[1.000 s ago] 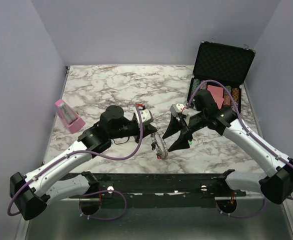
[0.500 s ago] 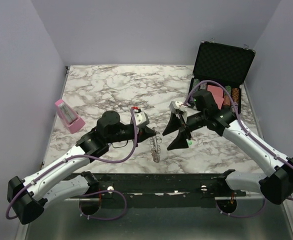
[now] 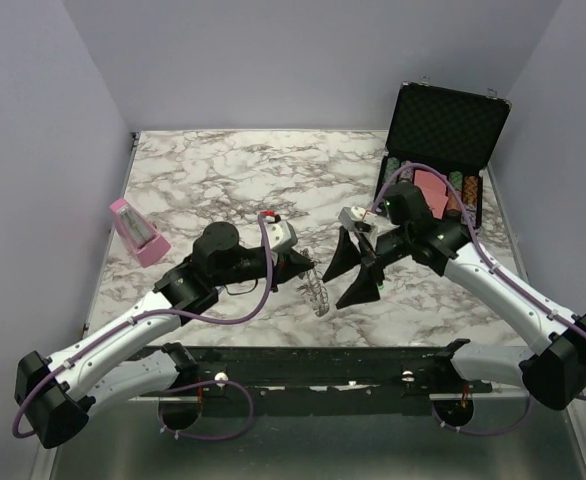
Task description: Put the keys on the keyring
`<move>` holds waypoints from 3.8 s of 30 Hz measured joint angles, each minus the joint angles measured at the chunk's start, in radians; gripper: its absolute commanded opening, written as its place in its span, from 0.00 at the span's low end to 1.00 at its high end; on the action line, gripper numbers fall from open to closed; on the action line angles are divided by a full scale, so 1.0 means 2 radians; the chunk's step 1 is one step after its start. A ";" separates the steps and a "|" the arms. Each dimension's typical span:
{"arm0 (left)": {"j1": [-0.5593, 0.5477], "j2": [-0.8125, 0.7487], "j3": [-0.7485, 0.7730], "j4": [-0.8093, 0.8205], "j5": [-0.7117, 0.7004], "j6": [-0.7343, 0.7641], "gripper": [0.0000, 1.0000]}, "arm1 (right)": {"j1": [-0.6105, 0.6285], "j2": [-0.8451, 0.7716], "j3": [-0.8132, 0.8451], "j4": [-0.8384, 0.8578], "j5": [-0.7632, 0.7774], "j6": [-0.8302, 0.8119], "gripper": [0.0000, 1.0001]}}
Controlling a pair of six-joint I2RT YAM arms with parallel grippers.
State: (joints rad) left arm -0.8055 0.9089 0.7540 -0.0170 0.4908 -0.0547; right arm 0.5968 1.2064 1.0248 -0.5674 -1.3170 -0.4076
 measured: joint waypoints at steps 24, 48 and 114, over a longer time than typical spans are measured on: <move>0.000 -0.006 -0.059 0.058 0.035 -0.058 0.00 | 0.000 0.036 0.121 -0.112 0.067 -0.095 0.44; 0.000 -0.020 -0.087 0.121 0.039 -0.110 0.00 | 0.013 0.032 0.051 -0.081 0.079 -0.072 0.46; 0.003 -0.094 -0.106 0.130 -0.025 -0.089 0.71 | 0.033 0.174 0.330 -0.367 0.292 -0.246 0.00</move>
State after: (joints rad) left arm -0.7998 0.7208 0.5419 0.2440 0.4408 -0.2325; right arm 0.6621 1.5536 1.6848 -1.3022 -0.7322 -0.9005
